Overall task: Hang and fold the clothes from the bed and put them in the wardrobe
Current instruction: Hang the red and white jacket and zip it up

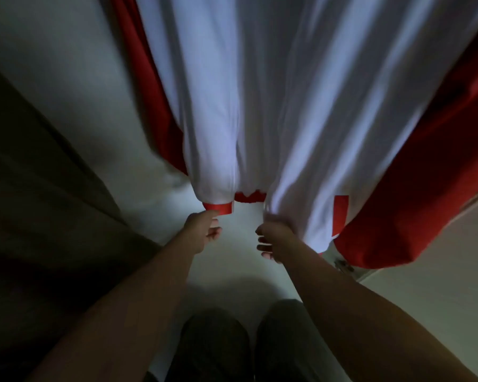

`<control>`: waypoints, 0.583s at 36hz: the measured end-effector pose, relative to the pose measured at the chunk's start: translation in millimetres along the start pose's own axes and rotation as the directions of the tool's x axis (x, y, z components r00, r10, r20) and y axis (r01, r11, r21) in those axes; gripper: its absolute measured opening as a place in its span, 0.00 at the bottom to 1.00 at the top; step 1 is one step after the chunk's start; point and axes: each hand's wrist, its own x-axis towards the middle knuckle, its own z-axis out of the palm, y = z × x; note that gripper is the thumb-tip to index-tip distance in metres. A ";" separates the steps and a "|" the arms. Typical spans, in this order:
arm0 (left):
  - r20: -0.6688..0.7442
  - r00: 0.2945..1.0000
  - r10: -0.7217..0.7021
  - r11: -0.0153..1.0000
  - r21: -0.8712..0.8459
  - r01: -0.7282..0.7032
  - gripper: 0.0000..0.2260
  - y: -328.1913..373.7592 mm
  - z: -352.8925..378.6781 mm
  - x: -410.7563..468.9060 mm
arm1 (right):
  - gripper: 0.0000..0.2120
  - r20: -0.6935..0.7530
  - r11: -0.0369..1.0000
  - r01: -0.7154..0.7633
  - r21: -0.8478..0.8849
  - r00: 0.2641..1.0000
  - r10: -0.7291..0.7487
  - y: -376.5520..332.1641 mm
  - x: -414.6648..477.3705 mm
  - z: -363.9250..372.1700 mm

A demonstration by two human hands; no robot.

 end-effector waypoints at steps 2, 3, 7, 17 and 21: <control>0.053 0.996 -0.067 0.994 -0.086 0.071 0.08 -6.1 4.6 6.4 | 0.12 0.014 0.991 -0.113 0.070 0.994 0.112 10.0 7.1 -2.6; 0.080 0.993 -0.092 0.987 -0.122 0.101 0.08 -8.1 7.5 9.3 | 0.15 0.003 0.987 -0.123 0.103 0.992 0.123 14.8 12.3 -4.1; 0.161 0.979 -0.125 0.936 -0.308 0.171 0.14 -15.1 16.5 21.0 | 0.08 -0.070 0.927 0.007 0.374 0.997 0.021 29.4 28.8 -6.7; 0.269 0.962 -0.045 0.944 -0.303 0.129 0.09 -64.4 19.5 22.3 | 0.05 -0.064 0.811 0.160 0.563 0.987 -0.150 58.3 43.3 -17.9; 0.260 0.966 -0.007 0.975 -0.215 0.065 0.17 -78.4 14.4 9.6 | 0.09 0.061 0.826 0.126 0.549 0.980 -0.190 73.9 45.2 -25.0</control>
